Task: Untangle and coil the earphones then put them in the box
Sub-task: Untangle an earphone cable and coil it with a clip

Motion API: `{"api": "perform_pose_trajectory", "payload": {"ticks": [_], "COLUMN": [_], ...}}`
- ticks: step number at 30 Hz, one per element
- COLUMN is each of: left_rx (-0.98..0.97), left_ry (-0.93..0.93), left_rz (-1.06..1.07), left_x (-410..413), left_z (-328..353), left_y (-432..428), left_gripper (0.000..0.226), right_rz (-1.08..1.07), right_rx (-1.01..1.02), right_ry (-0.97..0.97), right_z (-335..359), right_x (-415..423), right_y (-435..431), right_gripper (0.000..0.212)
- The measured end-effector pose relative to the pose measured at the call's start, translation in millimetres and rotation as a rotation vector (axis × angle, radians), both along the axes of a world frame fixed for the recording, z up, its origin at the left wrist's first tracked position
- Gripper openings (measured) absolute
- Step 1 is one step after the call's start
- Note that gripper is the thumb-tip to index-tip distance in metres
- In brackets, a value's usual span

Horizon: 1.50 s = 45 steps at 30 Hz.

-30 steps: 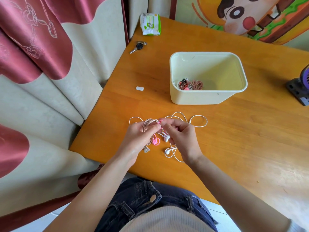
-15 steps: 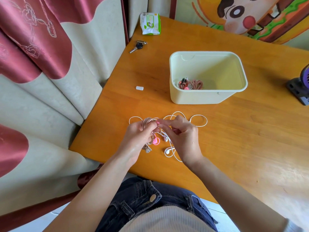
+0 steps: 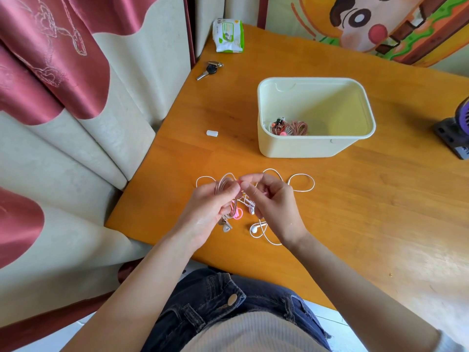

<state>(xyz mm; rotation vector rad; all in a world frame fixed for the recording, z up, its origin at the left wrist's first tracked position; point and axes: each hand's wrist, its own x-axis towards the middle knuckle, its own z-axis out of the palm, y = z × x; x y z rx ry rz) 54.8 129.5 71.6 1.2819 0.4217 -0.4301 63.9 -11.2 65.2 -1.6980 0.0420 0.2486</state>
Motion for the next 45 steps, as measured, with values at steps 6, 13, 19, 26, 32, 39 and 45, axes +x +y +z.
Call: {"api": "perform_pose_trajectory", "payload": {"ticks": [6,13,19,26,32,39,45], "left_rx": [0.14,0.229,0.279,0.305,0.319,0.27,0.257], "left_ry": [-0.113,-0.16,-0.146,-0.105,-0.032,0.012,0.034], "left_rz": [-0.046,-0.034,-0.107,-0.147,-0.209,-0.32,-0.581], "left_x": [-1.1,1.0,-2.3,-4.8,0.7,-1.3,2.5], "left_z": [0.2,-2.2,-12.3,-17.0,-14.4,-10.2,-1.7], "left_y": [3.9,3.2,9.3,15.1,17.2,22.5,20.6], "left_gripper": [0.015,0.012,0.012,0.026,0.036,0.035,0.035], "right_rz": [0.085,0.094,0.17,0.303,0.382,0.151,0.296], "right_rx": [-0.138,-0.391,-0.543,-0.667,-0.422,-0.332,-0.255], "right_ry": [-0.036,-0.344,-0.419,-0.415,-0.075,0.06,0.068], "right_z": [-1.4,-6.0,-14.2,-21.5,-9.4,2.4,-10.1], "right_x": [-3.9,-7.9,-4.1,0.3,1.1,10.3,12.9], "right_y": [1.7,-0.8,-5.7,-8.7,-8.3,-17.1,-8.9], "right_gripper": [0.002,0.011,0.026,0.022,0.023,0.037,0.016]}}
